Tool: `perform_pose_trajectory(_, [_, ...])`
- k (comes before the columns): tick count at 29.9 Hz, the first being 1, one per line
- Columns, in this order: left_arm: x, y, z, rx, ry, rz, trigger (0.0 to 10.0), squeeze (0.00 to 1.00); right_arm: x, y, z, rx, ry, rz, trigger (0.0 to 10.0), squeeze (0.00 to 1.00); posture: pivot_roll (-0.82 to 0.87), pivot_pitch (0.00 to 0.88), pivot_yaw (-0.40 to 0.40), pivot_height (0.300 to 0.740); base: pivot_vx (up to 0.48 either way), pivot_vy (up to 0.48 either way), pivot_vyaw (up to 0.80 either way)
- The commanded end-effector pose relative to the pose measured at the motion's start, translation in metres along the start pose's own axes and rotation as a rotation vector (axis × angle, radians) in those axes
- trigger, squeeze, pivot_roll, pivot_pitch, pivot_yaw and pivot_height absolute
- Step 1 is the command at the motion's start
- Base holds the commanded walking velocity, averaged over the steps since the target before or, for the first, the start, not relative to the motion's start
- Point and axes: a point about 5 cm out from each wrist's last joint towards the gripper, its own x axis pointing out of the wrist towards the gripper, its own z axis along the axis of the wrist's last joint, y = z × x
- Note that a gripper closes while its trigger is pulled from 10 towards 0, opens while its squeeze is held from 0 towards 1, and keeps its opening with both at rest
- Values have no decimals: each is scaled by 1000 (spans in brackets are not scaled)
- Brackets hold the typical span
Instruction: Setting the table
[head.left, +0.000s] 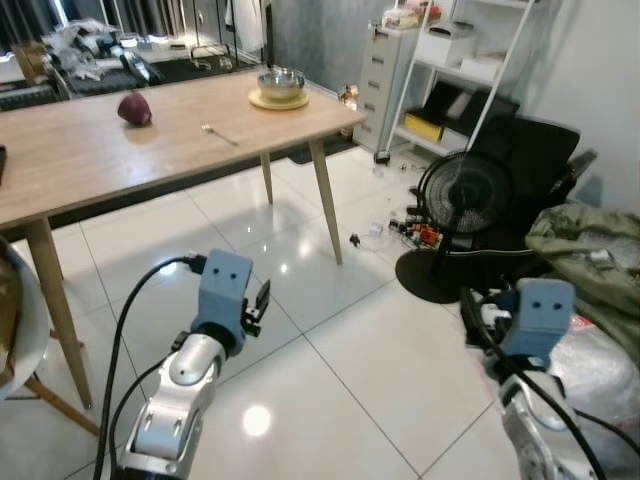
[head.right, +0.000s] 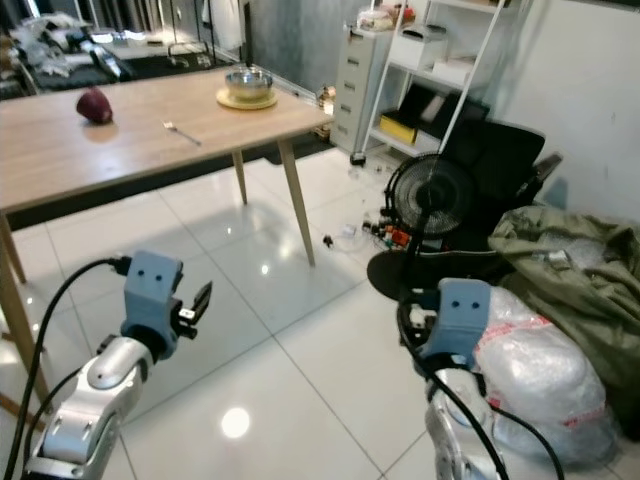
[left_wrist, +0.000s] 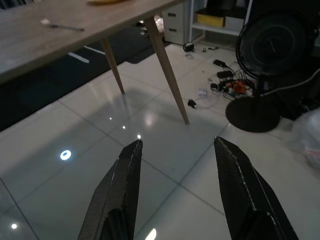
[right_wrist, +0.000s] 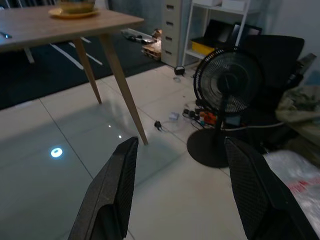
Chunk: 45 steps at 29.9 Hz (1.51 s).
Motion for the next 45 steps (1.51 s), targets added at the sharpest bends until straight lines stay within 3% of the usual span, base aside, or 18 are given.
perform_pose_trajectory(1, [0, -4, -3, 3, 10, -15, 10000, 0, 0, -1, 1, 24, -8, 0, 10000, 0, 64, 61, 65, 740, 480, 0, 0])
perform_pose_trajectory(30, [-1, -7, -4, 0, 8, -21, 10000, 0, 1, 8, -1, 63, -6, 50, 10000, 0, 68, 47, 60, 740, 480, 0, 0])
perform_pose_trajectory(45, [-1, -6, -4, 0, 7, -15, 10000, 0, -3, 29, 1, 104, -6, 204, 10000, 0, 70, 50, 58, 740, 480, 0, 115])
